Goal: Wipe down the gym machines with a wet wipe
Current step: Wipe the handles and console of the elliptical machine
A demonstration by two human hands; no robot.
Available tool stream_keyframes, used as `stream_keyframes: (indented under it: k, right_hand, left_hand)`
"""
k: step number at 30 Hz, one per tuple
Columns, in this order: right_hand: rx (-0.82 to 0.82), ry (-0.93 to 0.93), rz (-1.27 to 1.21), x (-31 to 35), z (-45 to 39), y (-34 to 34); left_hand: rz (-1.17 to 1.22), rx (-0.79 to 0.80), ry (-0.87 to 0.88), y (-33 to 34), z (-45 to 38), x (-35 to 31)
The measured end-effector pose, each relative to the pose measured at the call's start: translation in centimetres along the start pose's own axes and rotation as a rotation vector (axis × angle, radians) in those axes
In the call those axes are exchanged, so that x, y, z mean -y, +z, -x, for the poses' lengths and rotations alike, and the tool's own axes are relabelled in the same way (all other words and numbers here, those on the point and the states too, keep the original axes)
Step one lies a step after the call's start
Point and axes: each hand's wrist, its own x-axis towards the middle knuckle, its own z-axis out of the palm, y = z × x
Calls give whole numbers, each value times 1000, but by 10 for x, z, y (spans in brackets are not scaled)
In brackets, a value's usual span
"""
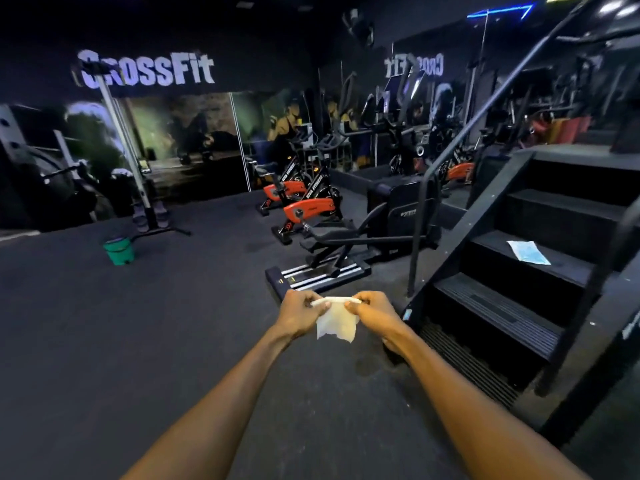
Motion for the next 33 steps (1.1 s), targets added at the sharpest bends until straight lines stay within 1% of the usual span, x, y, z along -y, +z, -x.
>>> stream_keyframes:
  k: [4,7,9,11,14,17,22,25,27,30,33]
  right_hand:
    - [-18,104,-210,11,-90,11]
    - [-101,85,-225,15,-158,19]
    - [-148,57,-245,20,-212,22]
    - [-182,46,-260,28,-268,25]
    - [-267,41,-262,41,-344,26]
    - [-362,22,-296,55,-413,18]
    - [-387,43,-360,53,-540,4]
    - [-417,28,-361,50,-614,-6]
    - [-447,8,-366,47,-665,-14]
    - [-505,4,-347,47,-736,-32]
    - [-563,-16,-378,57,-812,-51]
  left_hand:
    - [148,-8,-35,2,-102,20]
    - [237,-49,-31,7,-177,33]
    - [277,-44,-33,12,-233,39]
    - [268,-46,-10,15,-292,45]
    - [188,-81,45,16,-377,47]
    - [198,-114,101,20,-455,40]
    - [227,-54,154,36,-570,41]
    - [227,-66,213,45,-643,44]
    - [240,-52,232,56,-694,47]
    - [243,-35,215,73,-773,44]
    - [230,-39,260,86,-859,34]
